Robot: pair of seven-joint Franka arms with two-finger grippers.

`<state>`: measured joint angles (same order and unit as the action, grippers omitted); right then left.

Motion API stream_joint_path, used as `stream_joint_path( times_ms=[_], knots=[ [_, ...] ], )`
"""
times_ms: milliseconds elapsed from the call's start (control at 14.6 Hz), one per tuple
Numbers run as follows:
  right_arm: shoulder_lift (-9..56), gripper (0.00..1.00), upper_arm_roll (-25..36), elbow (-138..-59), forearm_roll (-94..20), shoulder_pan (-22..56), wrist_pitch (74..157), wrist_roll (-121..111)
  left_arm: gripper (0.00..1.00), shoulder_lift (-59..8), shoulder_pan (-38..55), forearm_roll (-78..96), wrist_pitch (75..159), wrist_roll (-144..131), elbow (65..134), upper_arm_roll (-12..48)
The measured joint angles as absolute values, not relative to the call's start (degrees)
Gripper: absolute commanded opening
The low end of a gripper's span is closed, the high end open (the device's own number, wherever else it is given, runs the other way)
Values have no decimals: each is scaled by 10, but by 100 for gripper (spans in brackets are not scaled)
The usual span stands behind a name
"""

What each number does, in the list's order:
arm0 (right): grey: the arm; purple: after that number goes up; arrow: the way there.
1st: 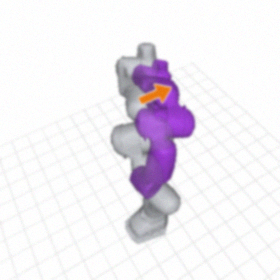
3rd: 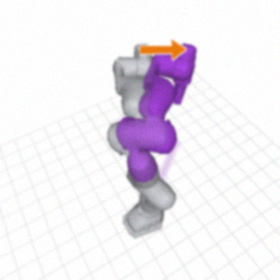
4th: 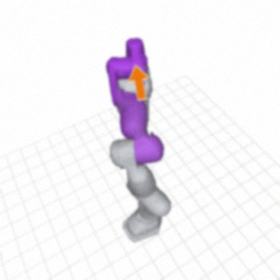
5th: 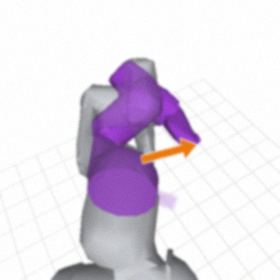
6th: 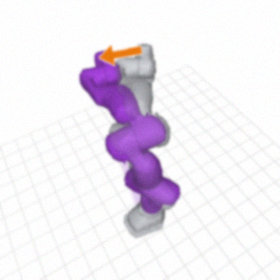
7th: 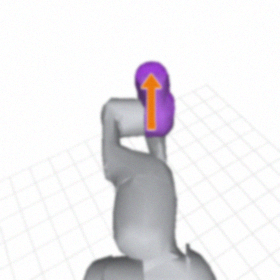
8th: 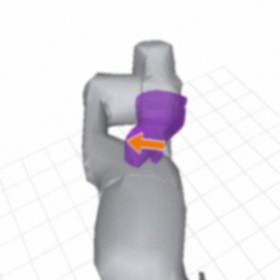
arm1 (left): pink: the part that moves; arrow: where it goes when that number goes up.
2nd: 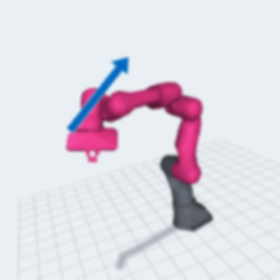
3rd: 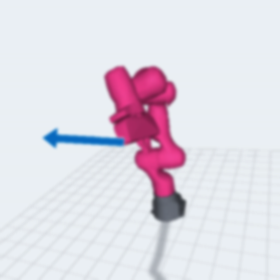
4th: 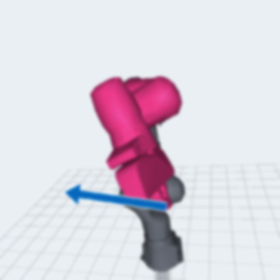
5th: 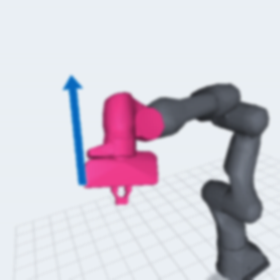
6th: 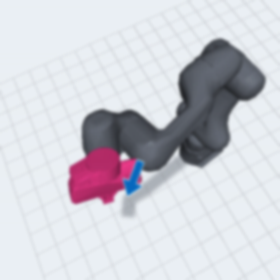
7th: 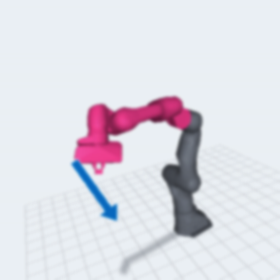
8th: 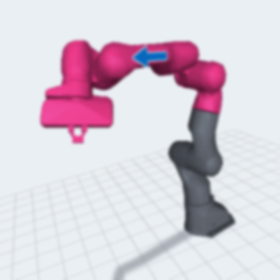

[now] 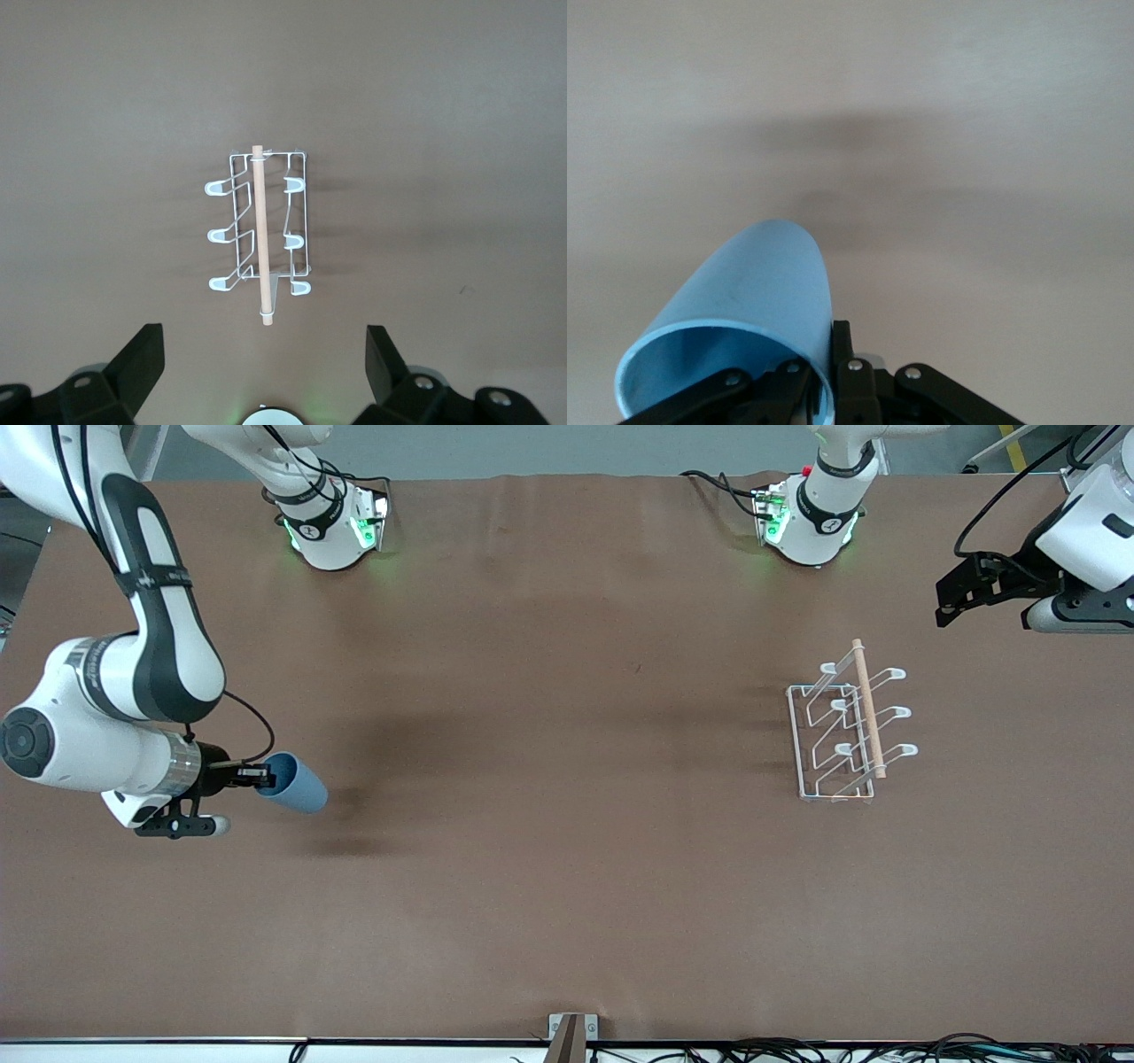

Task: Hang cup on cup holder
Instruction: 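Lift the blue cup and tilt it sideways with the right gripper, then carry the cup toward center while the left gripper reaches into it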

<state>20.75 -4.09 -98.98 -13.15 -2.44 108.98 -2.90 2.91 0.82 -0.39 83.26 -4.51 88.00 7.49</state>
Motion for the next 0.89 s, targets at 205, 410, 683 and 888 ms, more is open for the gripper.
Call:
stream_joint_path(
  times_ms=[205, 410, 683, 888],
  knots=[
    [201, 0, -57, -978, -251, -23, 1062, -29, 100, 29, 11, -4, 831, -45, 880, 77],
    [201, 0, -88, -977, -384, -21, 1062, -29, 100, 29, 12, 4, 820, -26, 879, 95],
    [201, 0, -112, -957, -502, 2, 1062, -30, 100, 21, 16, 38, 826, -8, 879, 191],
    [201, 0, -117, -937, -574, 34, 1061, -30, 100, 6, 19, 40, 883, -12, 878, 294]
  ],
)
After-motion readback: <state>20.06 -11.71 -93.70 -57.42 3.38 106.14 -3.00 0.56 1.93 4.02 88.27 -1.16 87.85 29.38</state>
